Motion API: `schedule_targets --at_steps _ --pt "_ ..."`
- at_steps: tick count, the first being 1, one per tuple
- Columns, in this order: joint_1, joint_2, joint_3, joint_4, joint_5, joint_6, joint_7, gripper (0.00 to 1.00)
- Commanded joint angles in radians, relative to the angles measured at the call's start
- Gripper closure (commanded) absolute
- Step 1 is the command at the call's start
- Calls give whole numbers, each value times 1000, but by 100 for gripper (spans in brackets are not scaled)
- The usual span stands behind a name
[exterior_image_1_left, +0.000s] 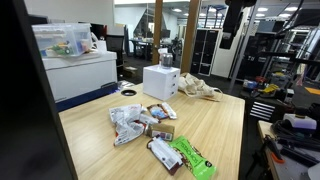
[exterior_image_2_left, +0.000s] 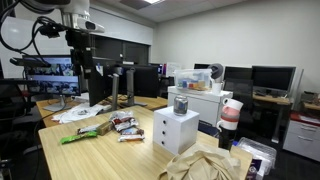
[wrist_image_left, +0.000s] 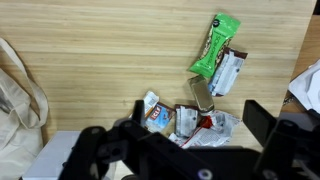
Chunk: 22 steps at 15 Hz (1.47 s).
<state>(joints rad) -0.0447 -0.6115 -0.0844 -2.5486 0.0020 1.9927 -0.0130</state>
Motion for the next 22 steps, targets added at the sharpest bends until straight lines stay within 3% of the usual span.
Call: schedule_targets --at_steps 1,13,22 --pt "-26 7 -1 -19 -11 42 -5 0" --pt "-129 120 -54 -74 -57 347 2 0" --pt "-192 289 -141 -32 -41 479 -5 0"
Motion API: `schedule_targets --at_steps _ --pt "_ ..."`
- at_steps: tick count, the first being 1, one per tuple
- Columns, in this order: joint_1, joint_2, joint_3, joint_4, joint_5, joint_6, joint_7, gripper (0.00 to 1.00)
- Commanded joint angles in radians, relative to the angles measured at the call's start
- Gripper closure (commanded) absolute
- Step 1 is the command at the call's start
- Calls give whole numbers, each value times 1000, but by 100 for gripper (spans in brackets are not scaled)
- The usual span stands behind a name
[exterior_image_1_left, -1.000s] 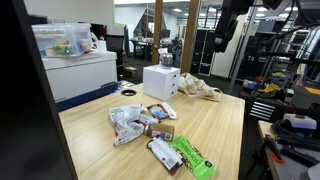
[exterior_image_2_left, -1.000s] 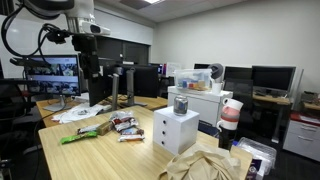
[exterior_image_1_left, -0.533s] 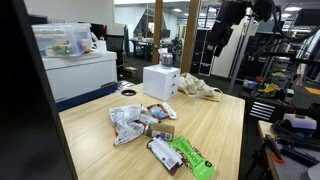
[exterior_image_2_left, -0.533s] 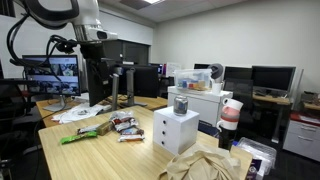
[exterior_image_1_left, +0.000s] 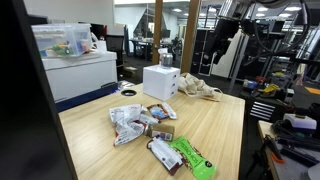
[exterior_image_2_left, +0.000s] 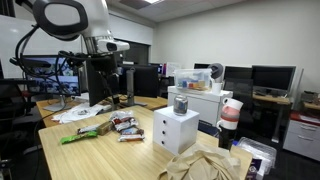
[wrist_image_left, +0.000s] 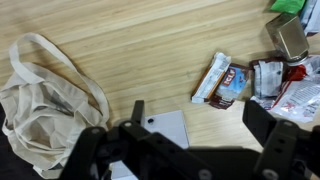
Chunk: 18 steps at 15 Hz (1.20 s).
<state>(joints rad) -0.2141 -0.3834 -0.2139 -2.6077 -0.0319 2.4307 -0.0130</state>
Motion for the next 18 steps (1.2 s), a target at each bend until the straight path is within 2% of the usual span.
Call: schedule_targets --at_steps 1,3,9,14,18 --pt "-30 92 -22 42 -2 57 0 0" --pt "-26 67 -22 33 3 30 -2 0" --pt "-23 92 -30 53 12 28 -8 0" --pt "-17 138 -44 63 37 66 -25 0" --pt "-13 204 -67 80 68 143 -60 0"
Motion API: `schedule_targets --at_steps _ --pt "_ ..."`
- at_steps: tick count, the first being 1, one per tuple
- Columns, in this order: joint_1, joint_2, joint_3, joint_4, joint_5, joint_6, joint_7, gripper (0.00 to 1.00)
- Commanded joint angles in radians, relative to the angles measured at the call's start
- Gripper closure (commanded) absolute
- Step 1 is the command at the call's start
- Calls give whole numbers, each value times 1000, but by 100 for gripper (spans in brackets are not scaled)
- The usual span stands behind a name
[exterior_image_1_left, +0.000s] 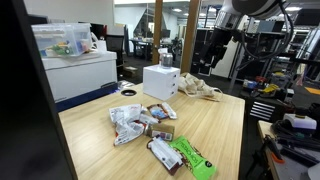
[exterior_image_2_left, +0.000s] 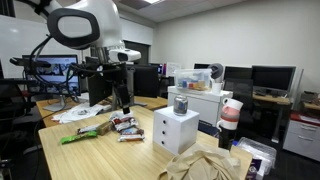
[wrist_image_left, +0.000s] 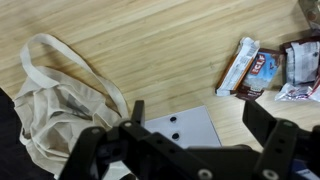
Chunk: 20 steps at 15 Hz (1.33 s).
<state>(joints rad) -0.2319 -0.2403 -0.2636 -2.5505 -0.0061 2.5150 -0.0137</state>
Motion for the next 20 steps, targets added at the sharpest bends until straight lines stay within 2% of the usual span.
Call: schedule_targets --at_steps 1,4,7,13,16,17,20 --pt "7 78 -23 30 55 74 -73 0" --pt "15 137 -42 59 114 126 -167 0" --pt "14 215 -47 114 217 166 -348 0" --pt "-5 328 -34 223 361 161 -591 0" --pt "-9 357 -31 249 379 181 -631 0" --pt "-34 334 -4 234 339 151 -567 0" --pt "-37 351 0 246 336 164 -569 0"
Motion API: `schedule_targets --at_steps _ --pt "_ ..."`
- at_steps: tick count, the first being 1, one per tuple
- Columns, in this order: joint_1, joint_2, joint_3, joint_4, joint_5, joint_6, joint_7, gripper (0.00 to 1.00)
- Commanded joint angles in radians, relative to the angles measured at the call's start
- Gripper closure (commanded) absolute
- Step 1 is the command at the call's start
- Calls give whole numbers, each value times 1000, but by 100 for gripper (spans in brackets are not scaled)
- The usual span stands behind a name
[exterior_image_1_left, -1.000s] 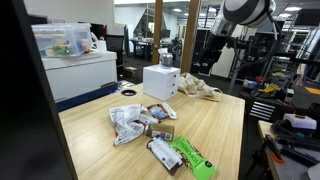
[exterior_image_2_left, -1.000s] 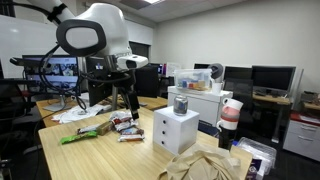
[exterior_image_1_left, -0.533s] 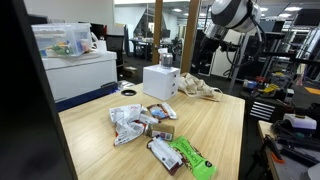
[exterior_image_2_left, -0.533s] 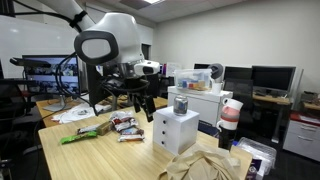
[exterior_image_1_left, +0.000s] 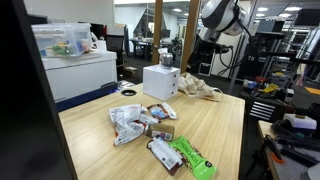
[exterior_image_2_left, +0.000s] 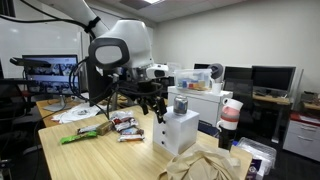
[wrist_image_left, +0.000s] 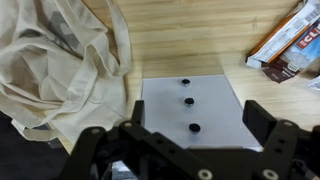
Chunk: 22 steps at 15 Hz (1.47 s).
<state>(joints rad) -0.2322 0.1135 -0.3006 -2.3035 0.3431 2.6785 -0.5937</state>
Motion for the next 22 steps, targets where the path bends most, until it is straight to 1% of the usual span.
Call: schedule_targets --at_steps 1,6,10,15,16,22 --pt "-37 -3 37 -1 -13 0 11 0" --pt "-38 0 40 2 -12 3 15 0" --pt "-52 8 68 8 10 6 -7 0" --pt "-63 48 94 21 30 43 -22 0" --pt "-46 64 77 28 43 53 -34 0" --pt "-58 123 110 72 127 107 -79 0"
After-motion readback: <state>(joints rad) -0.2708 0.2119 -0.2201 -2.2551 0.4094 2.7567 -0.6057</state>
